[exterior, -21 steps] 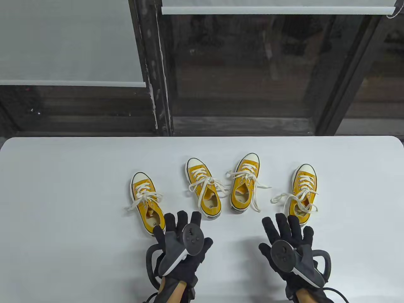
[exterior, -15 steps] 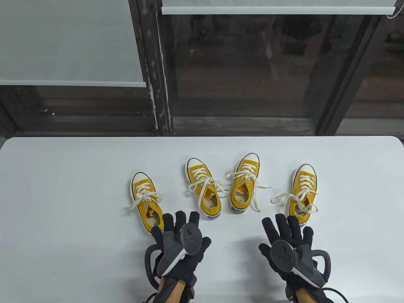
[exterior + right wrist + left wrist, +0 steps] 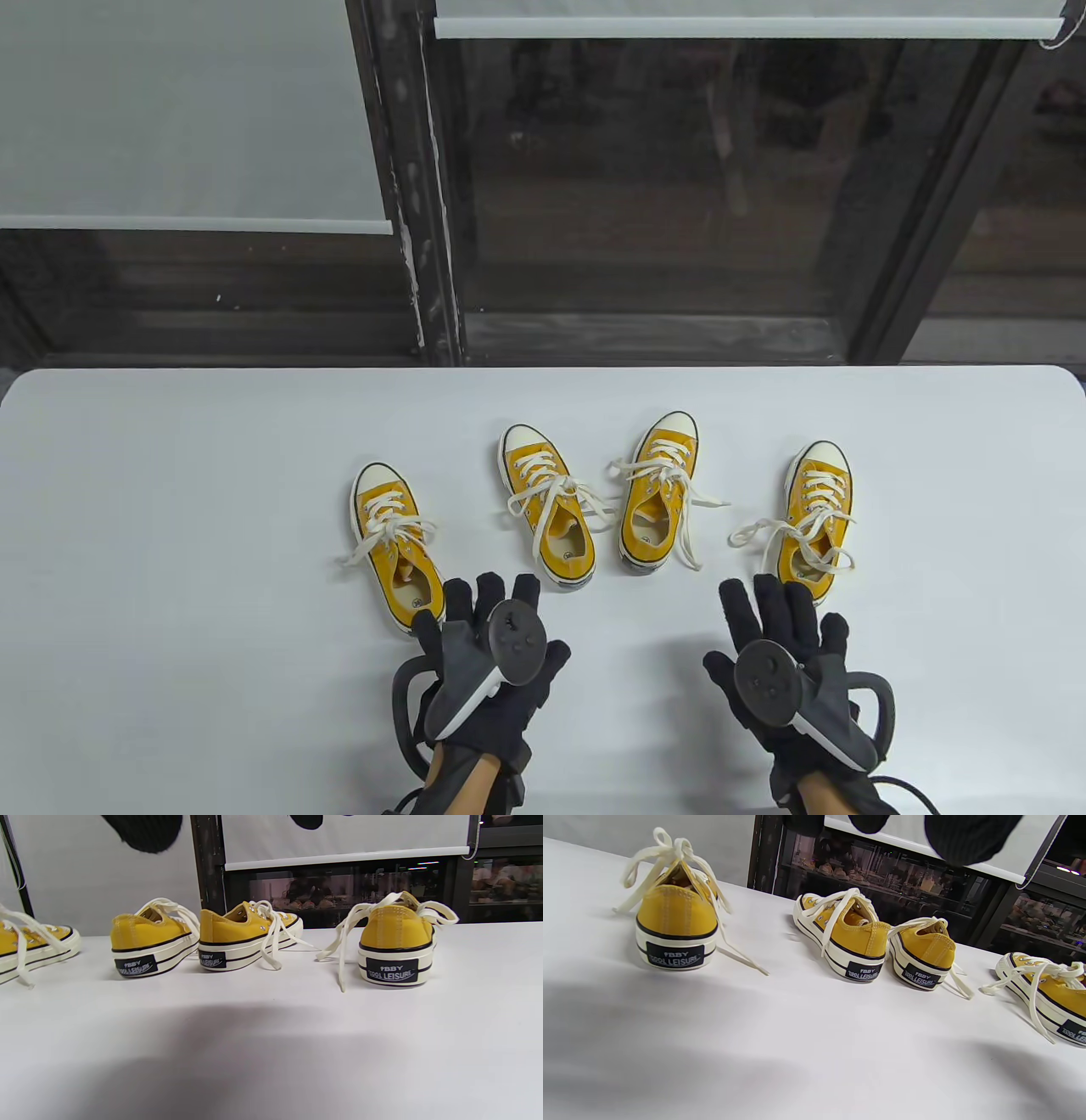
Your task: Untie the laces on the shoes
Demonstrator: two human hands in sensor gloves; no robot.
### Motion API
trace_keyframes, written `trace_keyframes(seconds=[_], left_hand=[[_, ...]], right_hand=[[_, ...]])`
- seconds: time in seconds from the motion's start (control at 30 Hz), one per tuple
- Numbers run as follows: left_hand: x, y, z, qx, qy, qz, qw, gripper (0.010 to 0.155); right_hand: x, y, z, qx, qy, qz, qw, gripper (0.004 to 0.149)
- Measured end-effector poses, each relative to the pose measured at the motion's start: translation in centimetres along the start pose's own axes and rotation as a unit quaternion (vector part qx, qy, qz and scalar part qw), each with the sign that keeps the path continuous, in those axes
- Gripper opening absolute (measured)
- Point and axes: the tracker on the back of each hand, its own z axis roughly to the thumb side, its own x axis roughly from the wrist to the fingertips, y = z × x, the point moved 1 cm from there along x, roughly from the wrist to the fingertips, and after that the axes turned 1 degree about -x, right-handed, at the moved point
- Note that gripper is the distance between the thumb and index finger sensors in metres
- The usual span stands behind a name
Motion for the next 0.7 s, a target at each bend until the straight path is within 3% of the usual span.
trace_keyframes(seconds=[0.23,0.5,0.7], left_hand=[[0.2,-0.2,0.0,-0.001,0.0,-0.009,1.0,0.079],[0.0,0.1,0.0,-0.004,0.0,-0.002,1.0,0.077],[0.2,-0.2,0.3,0.006,0.0,-0.014,1.0,0.077]], right_hand=[[1.5,-1.5,-2.3,0.108,0.094,0.006,0.99,0.073],[6.3,-3.1,-8.4,0.103,0.233,0.071,0.964,0.072],[9.6,-1.8,-12.5,0.114,0.308,0.133,0.935,0.064]])
